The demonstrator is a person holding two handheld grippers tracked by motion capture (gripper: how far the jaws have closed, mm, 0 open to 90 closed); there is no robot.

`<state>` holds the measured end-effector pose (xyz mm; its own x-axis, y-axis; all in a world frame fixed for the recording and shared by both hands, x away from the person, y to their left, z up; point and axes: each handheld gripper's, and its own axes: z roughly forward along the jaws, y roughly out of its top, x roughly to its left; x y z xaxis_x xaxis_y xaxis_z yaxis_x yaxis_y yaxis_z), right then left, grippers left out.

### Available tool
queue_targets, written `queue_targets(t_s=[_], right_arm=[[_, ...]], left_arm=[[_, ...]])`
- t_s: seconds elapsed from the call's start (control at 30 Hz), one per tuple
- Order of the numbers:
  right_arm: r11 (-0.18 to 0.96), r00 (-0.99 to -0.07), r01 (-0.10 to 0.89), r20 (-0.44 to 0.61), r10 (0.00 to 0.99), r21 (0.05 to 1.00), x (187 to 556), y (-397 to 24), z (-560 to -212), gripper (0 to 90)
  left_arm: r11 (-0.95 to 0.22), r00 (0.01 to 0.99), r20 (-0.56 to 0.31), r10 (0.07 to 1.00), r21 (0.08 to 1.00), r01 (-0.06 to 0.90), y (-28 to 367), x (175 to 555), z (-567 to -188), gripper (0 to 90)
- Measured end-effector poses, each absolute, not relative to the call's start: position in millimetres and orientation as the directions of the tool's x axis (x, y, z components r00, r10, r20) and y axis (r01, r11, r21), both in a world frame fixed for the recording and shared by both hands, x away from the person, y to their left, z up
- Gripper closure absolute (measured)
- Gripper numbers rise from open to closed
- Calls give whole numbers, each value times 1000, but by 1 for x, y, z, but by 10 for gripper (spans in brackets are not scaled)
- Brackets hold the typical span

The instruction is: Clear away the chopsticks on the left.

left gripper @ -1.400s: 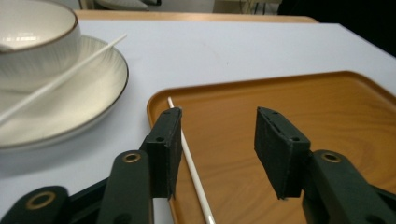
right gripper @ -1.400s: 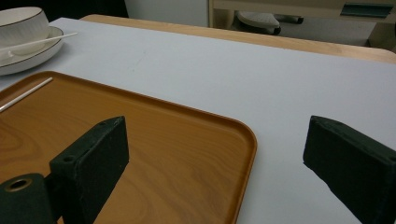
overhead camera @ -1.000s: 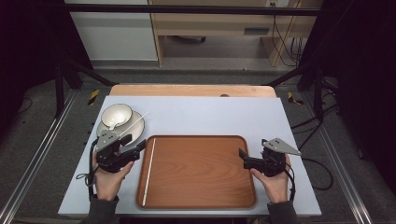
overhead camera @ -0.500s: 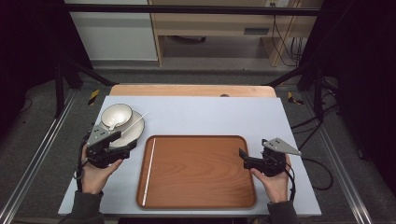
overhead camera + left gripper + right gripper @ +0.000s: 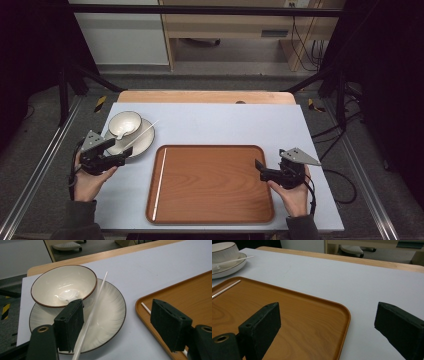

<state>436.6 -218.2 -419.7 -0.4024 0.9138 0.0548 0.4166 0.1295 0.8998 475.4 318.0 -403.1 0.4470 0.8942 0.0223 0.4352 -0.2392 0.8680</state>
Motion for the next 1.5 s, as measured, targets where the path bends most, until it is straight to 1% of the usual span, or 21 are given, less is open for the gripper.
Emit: queue_targets(t_s=[0.27,0.6,0.77,0.9,1.03,1.17,1.27,1.37,1.5], right_arm=[[133,-405,419,54,913,898,437,-216,-421,71],[141,-407,425,50,912,894,438,-215,-422,72],[135,-405,426,55,913,894,438,-215,-422,73],[142,-406,427,48,913,893,439,-215,-423,73],[143,-406,426,48,913,893,439,-214,-423,74],[143,-405,428,48,913,893,439,-214,-424,74],[141,-404,429,49,914,892,439,-214,-424,74],[143,-404,428,48,914,893,439,-214,-424,74],[142,-404,426,47,914,894,439,-215,-423,75]], left_arm=[[-298,453,67,889,836,461,325,493,-415,281],[-352,452,102,886,783,513,327,505,-429,366],[-346,446,91,890,773,533,330,510,-434,402],[-333,441,72,895,767,549,332,519,-441,445],[-315,432,56,900,767,558,332,524,-446,512],[-324,439,56,897,759,565,332,527,-448,572],[-306,436,32,899,758,576,331,528,-450,617],[-306,437,24,899,748,589,332,529,-451,647],[-305,445,11,896,743,596,330,530,-452,710]])
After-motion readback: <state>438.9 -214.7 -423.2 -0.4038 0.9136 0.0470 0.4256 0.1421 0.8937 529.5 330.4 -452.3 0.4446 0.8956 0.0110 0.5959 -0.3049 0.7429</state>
